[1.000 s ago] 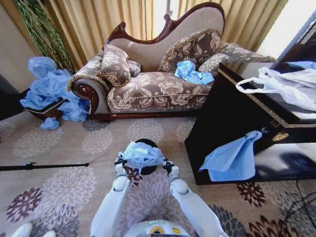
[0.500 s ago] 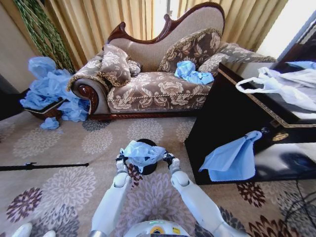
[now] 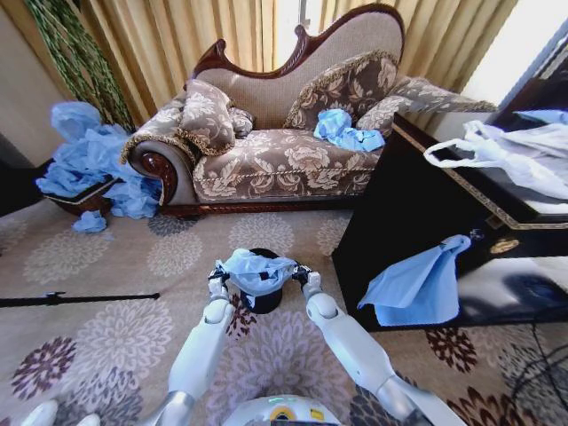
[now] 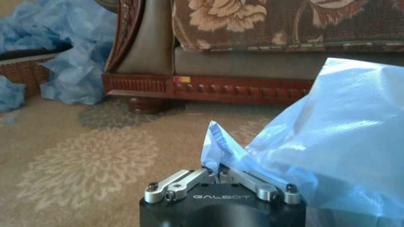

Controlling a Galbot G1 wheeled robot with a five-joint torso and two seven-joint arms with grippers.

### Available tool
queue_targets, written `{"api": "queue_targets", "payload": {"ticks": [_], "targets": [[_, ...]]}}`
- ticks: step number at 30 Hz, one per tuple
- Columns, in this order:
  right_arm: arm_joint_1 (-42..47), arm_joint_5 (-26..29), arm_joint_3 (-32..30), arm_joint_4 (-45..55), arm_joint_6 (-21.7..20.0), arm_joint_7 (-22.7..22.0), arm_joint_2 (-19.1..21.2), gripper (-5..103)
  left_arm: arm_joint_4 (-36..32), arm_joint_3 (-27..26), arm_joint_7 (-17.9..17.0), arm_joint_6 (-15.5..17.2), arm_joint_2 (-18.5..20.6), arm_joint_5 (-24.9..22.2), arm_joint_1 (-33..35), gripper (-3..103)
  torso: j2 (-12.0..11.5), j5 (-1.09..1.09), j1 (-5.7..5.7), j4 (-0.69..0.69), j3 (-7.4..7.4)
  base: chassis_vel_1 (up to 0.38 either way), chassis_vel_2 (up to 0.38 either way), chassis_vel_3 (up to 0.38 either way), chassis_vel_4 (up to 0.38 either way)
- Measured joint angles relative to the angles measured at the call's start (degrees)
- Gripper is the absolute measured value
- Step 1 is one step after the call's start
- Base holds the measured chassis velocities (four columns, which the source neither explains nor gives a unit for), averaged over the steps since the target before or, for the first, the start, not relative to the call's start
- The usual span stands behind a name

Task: Place a garbage bag over the trash bin.

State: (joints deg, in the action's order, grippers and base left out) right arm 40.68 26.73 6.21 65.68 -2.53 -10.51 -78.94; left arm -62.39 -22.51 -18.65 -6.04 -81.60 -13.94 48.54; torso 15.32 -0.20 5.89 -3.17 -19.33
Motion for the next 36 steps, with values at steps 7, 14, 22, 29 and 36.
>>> {"api": "queue_targets", "payload": {"ticks": [7,14,22,29,36], "targets": [[-1.40,1.27,-0.26,-1.30,-0.58,1.48,-0.82,0,0.78,-0.01,1.44,0.76,-0.97,0.11,-1.13,0,0.00,0.00,-0.01,0.01,0.00,0.000,0.000,0.000,0.000],[-2.27,2.15,-0.23,-1.86,-1.42,2.05,-1.02,0,0.06,0.00,1.61,1.58,-1.38,0.38,-1.74,0,0.00,-0.01,0.00,0.01,0.00,0.000,0.000,0.000,0.000],[-2.54,4.11,-0.03,0.83,-4.01,1.89,-0.59,0,-7.56,0.12,0.11,6.52,1.53,-0.42,-0.33,0,0.00,0.01,-0.01,0.01,0.00,0.000,0.000,0.000,0.000],[-3.38,5.44,-0.04,0.02,-5.56,2.27,-1.00,0,-5.63,-0.50,0.03,7.77,2.20,-0.96,-1.93,0,0.00,0.00,-0.01,0.01,0.00,0.000,0.000,0.000,0.000],[-3.88,8.31,-0.37,-1.01,-7.47,3.27,-1.18,0,-3.40,-0.45,0.93,13.95,1.25,-1.11,-2.69,0,0.00,0.00,0.00,0.00,0.00,0.000,0.000,0.000,0.000]]}}
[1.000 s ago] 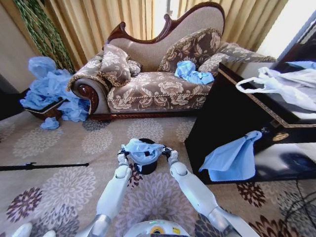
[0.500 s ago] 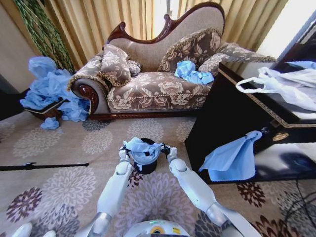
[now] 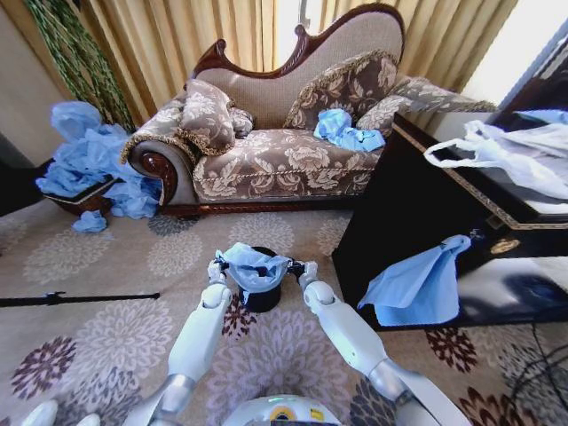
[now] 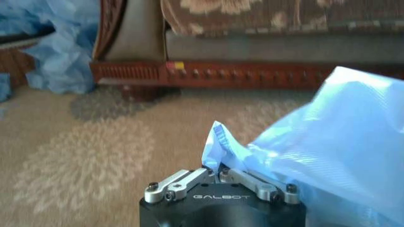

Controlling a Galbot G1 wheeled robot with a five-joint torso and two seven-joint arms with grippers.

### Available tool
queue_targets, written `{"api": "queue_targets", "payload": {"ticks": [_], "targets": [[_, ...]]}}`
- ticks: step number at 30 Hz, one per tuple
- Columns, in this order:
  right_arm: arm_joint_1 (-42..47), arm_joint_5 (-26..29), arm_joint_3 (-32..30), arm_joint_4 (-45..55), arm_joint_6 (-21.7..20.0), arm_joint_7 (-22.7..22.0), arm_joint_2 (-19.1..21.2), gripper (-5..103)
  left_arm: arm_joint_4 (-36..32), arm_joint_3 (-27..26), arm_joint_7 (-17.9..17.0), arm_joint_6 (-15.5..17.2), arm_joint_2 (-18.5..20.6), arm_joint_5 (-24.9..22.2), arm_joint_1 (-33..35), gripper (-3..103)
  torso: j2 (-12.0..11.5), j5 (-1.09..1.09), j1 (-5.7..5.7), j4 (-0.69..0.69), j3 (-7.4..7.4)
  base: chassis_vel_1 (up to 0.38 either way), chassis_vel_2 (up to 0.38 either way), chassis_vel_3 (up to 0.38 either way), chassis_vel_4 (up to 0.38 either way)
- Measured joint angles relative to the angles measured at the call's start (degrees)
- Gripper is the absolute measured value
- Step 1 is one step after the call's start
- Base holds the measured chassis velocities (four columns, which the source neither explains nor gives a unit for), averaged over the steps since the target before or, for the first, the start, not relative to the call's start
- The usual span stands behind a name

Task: Place a garbage bag over the trash bin.

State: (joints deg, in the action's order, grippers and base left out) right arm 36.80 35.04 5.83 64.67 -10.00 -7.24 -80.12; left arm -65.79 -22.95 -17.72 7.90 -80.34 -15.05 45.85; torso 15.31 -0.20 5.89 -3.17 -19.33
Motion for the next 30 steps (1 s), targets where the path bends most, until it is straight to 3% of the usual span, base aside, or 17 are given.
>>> {"api": "queue_targets", "payload": {"ticks": [1,5,12,15,18,20,21,22,24,28,29,30], "targets": [[0.00,0.00,0.00,0.00,0.00,0.00,0.00,0,0.00,0.00,0.00,0.00,0.00,0.00,0.00,0,0.00,0.00,0.00,0.00,0.00,0.000,0.000,0.000,0.000],[0.68,2.08,-0.02,1.14,-1.87,0.26,0.49,0,-2.62,0.15,0.18,6.12,0.54,-0.47,1.98,0,0.00,0.00,0.00,0.01,0.00,0.000,0.000,0.000,0.000],[1.19,1.63,-0.09,2.14,-2.87,0.57,0.79,-3,-2.26,-0.01,0.16,5.20,1.08,-0.27,1.93,0,0.00,0.01,0.00,0.00,0.00,0.000,0.000,0.000,0.000],[2.03,0.39,0.02,3.62,-2.93,-0.25,1.17,-1,-2.89,-0.16,1.18,3.15,1.59,-0.27,2.71,0,0.00,0.00,0.00,0.01,0.00,0.000,0.000,0.000,0.000],[3.44,-0.73,0.08,5.88,-2.72,-0.74,2.37,2,-3.93,-0.78,5.10,-1.89,2.49,0.81,4.76,16,0.00,-0.01,0.00,0.00,0.00,0.000,0.000,0.000,0.000],[3.75,-0.85,0.08,6.34,-2.71,-0.85,2.59,5,-4.35,-0.95,6.26,-2.93,2.72,1.07,5.37,16,0.00,-0.01,0.00,0.00,0.00,0.000,0.000,0.000,0.000],[4.53,-1.14,0.08,7.30,-2.70,-1.18,3.08,9,-5.57,-1.40,8.50,-5.09,3.26,1.96,6.99,26,0.00,0.01,0.00,0.00,0.01,0.000,0.000,0.000,0.000],[4.83,-1.31,0.06,7.62,-2.68,-1.28,3.27,13,-6.07,-1.66,9.50,-5.89,3.47,2.72,7.82,26,0.00,0.00,0.00,0.00,0.01,0.000,0.000,0.000,0.000],[5.31,-1.74,0.04,7.95,-2.61,-1.43,3.39,22,-7.25,-2.44,12.37,-8.26,3.96,5.82,10.09,38,0.00,0.00,0.00,0.00,0.01,0.000,0.000,0.000,0.000],[5.38,-1.98,0.02,8.06,-2.56,-1.59,3.24,28,-8.17,-2.93,13.08,-9.17,4.26,8.26,11.96,48,0.00,-0.01,0.00,0.01,0.00,0.000,0.000,0.000,0.000],[5.38,-2.02,0.05,8.18,-2.55,-1.68,3.11,40,-8.48,-3.32,13.14,-9.88,4.40,10.75,12.81,54,0.00,0.00,0.00,0.01,0.01,0.000,0.000,0.000,0.000],[5.38,-2.03,0.09,8.34,-2.55,-1.78,3.01,44,-8.48,-3.74,13.22,-11.14,4.53,13.90,13.36,59,0.00,-0.01,0.00,0.01,0.01,0.000,0.000,0.000,0.000]]}}
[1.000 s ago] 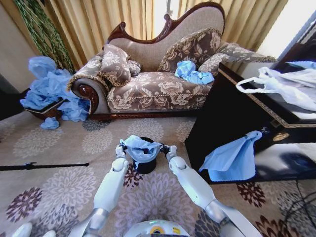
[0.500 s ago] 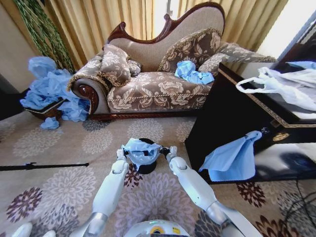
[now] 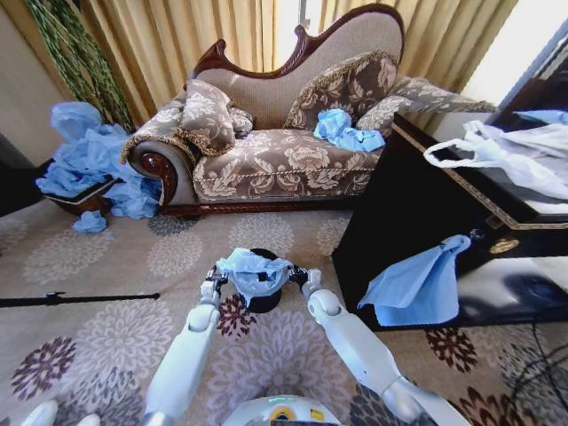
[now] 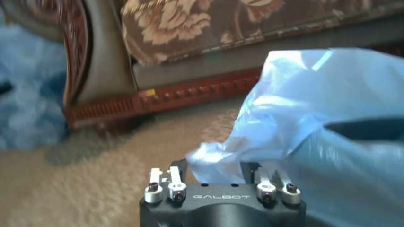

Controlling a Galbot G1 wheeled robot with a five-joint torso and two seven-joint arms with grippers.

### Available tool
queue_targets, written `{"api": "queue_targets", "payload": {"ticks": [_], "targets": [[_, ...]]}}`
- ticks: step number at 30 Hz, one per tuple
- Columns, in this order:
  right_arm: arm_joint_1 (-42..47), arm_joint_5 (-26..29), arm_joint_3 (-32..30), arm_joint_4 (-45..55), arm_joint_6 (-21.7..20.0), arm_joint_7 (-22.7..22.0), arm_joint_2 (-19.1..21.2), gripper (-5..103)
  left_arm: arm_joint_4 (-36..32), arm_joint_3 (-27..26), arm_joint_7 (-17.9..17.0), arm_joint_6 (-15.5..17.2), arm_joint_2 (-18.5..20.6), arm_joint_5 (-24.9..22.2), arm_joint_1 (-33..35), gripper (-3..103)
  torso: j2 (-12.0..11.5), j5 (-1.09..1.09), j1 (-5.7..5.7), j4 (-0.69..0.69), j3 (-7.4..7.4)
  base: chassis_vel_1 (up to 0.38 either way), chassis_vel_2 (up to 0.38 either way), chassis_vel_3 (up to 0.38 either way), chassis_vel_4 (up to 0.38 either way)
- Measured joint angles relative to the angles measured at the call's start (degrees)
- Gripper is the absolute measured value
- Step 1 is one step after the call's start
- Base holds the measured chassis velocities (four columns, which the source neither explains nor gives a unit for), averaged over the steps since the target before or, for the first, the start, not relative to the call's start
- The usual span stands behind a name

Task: Place a garbage bag over the trash bin.

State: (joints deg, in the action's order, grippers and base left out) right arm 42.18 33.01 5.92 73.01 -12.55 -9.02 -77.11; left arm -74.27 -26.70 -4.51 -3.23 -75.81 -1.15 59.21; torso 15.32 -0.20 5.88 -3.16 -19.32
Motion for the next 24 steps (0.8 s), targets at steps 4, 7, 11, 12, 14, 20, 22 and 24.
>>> {"api": "queue_targets", "payload": {"ticks": [4,7,11,12,14,20,22,24], "targets": [[0.29,0.00,-0.07,0.55,0.01,-0.34,-0.02,56,0.10,-0.44,0.67,-3.74,0.73,9.14,0.69,76,0.00,0.00,0.00,0.00,0.00,0.000,0.000,0.000,0.000],[0.70,-0.09,-0.21,0.78,0.08,-0.59,0.12,66,-0.55,-0.49,1.40,-6.02,1.72,14.50,1.17,81,0.00,0.00,0.00,-0.03,0.00,0.000,0.000,0.000,0.000],[0.91,-0.16,-0.39,0.95,0.16,-0.80,0.08,83,-2.59,-1.62,2.99,-10.58,4.39,23.95,2.60,98,0.00,0.00,0.00,-0.01,0.00,0.000,0.000,0.000,0.000],[0.91,-0.16,-0.39,0.95,0.16,-0.80,0.08,83,-2.59,-1.62,2.99,-10.58,4.39,23.95,2.60,98,0.00,0.00,0.00,-0.01,0.00,0.000,0.000,0.000,0.000],[0.95,-0.18,-0.46,0.98,0.18,-0.82,0.06,93,-3.25,-2.00,3.30,-11.43,5.44,26.72,3.15,100,0.00,0.01,0.00,0.00,0.00,0.000,0.000,0.000,0.000],[1.03,-0.40,-0.47,0.96,0.28,-0.80,-0.30,100,-2.87,-2.39,4.42,-14.07,6.96,31.28,1.88,100,0.00,0.01,0.00,-0.01,0.00,0.000,0.000,0.000,0.000],[1.06,-0.40,-0.41,0.95,0.29,-0.80,-0.38,100,-0.79,-1.76,4.74,-15.21,6.95,31.67,-0.11,100,0.00,0.00,0.00,0.00,0.00,0.000,0.000,0.000,0.000],[1.04,-0.40,-0.37,0.95,0.29,-0.80,-0.39,100,-0.11,-1.58,4.84,-15.70,6.80,31.67,-0.76,100,0.00,0.00,0.00,-0.01,0.00,0.000,0.000,0.000,0.000]]}}
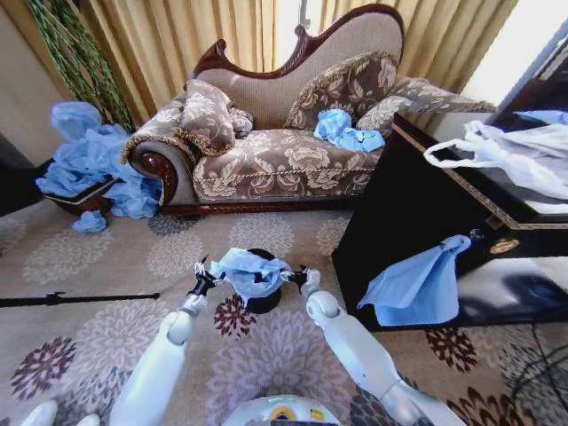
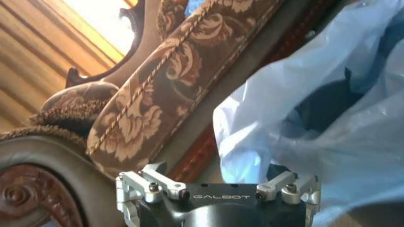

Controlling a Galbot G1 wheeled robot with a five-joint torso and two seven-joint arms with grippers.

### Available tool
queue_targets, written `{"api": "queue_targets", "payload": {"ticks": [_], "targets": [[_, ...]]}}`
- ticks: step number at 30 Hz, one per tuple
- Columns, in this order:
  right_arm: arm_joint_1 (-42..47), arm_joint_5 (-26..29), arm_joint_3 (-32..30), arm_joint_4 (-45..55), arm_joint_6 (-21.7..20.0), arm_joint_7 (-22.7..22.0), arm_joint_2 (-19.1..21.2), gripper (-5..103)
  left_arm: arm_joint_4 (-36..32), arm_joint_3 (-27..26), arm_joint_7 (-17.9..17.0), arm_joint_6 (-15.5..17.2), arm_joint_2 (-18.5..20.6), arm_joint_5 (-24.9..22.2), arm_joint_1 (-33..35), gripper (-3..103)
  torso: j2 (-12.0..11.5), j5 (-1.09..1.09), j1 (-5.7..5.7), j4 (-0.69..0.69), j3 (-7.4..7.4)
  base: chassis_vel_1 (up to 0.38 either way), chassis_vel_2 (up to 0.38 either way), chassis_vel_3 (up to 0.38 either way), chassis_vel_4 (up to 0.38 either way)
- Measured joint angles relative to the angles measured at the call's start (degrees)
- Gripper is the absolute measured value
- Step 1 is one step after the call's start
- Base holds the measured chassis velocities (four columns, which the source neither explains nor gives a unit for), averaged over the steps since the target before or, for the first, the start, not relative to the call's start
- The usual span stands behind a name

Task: Place a garbage bag over the trash bin.

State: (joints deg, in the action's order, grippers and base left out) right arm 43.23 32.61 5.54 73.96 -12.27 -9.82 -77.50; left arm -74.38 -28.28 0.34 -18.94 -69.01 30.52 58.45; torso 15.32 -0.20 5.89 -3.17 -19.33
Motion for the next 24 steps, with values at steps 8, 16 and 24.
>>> {"api": "queue_targets", "payload": {"ticks": [8,16,24], "targets": [[-0.33,0.07,0.01,-0.28,-0.01,-0.22,0.21,100,2.81,0.95,2.86,-2.59,-1.19,-1.02,-2.87,82,0.00,0.00,0.00,0.00,-0.01,0.000,0.000,0.000,0.000],[-0.28,-0.04,0.24,-0.66,0.03,-0.16,-0.16,100,2.06,1.63,3.36,-2.51,-1.01,-3.16,-2.90,55,0.00,0.00,0.00,-0.01,-0.01,0.000,0.000,0.000,0.000],[-0.80,-0.26,0.58,-1.15,0.09,-0.13,-0.49,100,0.97,2.05,3.50,-1.62,-1.18,-5.74,-2.19,28,0.00,0.00,0.00,0.00,-0.01,0.000,0.000,0.000,0.000]]}}
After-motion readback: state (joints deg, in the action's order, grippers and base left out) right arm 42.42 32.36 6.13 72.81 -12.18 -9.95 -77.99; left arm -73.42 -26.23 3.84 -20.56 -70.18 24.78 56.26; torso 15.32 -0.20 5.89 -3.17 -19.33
